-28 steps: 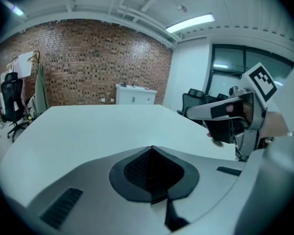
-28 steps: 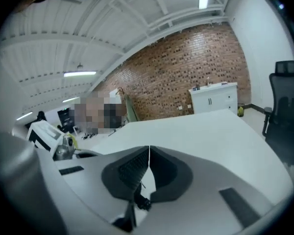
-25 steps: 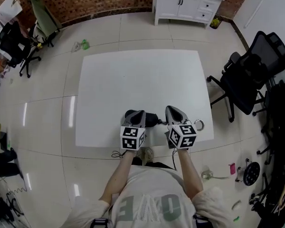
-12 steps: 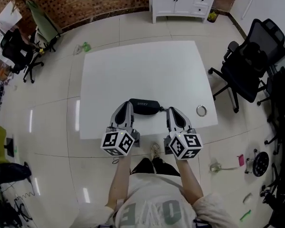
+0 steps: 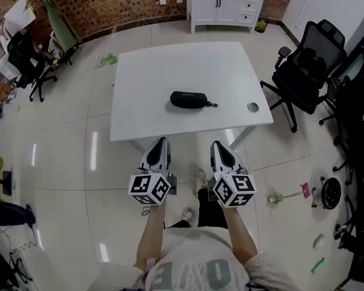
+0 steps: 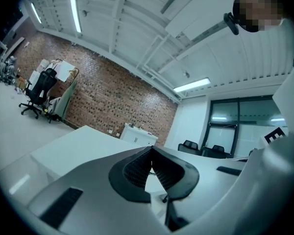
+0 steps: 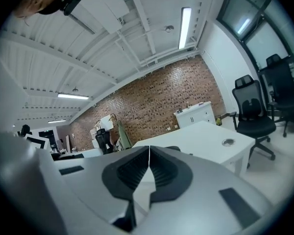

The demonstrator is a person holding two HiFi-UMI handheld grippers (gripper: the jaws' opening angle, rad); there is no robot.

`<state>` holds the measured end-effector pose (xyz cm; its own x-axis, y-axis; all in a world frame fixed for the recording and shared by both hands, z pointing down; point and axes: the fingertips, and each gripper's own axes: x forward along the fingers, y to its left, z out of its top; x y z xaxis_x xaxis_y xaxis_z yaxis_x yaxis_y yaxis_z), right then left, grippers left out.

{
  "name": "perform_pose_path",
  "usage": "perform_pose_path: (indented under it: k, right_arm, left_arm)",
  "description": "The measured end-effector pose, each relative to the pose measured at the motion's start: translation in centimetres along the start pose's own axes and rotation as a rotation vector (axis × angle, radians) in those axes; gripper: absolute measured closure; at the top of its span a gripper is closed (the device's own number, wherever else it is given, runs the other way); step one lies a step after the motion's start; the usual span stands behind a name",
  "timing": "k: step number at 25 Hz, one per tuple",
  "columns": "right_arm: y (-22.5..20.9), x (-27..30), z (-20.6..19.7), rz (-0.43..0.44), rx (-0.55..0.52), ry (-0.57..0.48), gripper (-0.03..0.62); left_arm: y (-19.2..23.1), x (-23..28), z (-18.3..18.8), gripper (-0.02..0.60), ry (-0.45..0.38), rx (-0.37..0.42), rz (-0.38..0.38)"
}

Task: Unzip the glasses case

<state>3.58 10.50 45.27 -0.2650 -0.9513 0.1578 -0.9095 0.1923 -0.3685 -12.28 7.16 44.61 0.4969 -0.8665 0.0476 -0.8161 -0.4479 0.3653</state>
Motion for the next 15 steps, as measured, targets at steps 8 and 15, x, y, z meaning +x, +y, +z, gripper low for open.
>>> perform_pose_path:
  k: [8,15]
  right_arm:
    - [6.2,-13.8,-0.3,0.032,-0.051,-0.068,0.594]
    - [9.5,-26.8,-2.7,0.086,-0.084,-0.060,0.594]
  left_arm:
    - [-5.4,-12.6,0.7,0.581,-0.046,0.001,-0.008]
    - [-13.2,-24.7,0.2,0.581,-0.122,0.033,-0.031]
